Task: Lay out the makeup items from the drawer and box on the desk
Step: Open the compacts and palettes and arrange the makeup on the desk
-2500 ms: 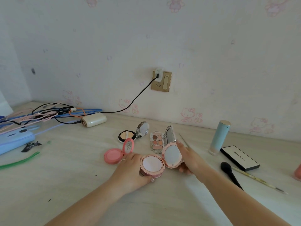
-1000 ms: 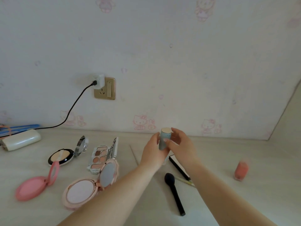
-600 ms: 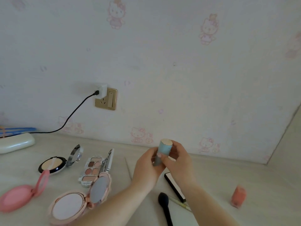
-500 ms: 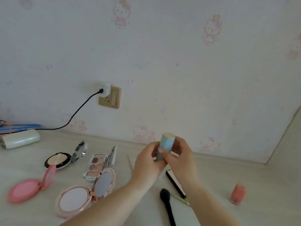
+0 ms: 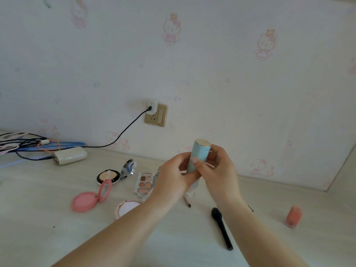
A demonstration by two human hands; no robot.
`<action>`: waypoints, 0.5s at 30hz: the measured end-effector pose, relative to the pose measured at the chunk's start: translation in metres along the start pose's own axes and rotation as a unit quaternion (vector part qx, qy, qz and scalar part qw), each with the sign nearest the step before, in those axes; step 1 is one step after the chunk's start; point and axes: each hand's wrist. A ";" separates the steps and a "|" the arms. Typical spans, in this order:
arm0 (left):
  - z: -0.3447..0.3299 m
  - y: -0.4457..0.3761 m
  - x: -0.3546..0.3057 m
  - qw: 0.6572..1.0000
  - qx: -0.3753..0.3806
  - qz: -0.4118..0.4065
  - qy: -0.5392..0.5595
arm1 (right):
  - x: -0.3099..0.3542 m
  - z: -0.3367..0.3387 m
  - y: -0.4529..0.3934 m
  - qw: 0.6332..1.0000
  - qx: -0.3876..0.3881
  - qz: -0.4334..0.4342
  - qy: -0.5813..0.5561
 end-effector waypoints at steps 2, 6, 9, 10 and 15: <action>0.009 0.003 0.004 1.000 0.007 0.011 0.005 | 0.015 -0.004 -0.004 1.000 -0.010 0.019 -0.015; 0.018 0.017 0.023 0.999 -0.007 0.040 -0.024 | 0.057 0.011 -0.024 0.997 -0.031 0.070 -0.029; 0.025 0.017 0.025 0.998 -0.027 0.052 -0.010 | 0.065 0.019 -0.029 0.997 0.013 0.070 -0.038; 0.027 0.016 0.023 0.998 -0.034 0.053 0.010 | 0.059 0.020 -0.029 0.997 0.027 0.060 -0.030; 0.031 0.001 0.010 0.998 -0.042 0.046 0.017 | 0.005 0.025 -0.031 0.997 0.044 -0.041 0.041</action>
Point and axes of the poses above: each hand's wrist, its own y-axis away from the middle knuckle, its own z-axis out of the back of the hand, x = y × z
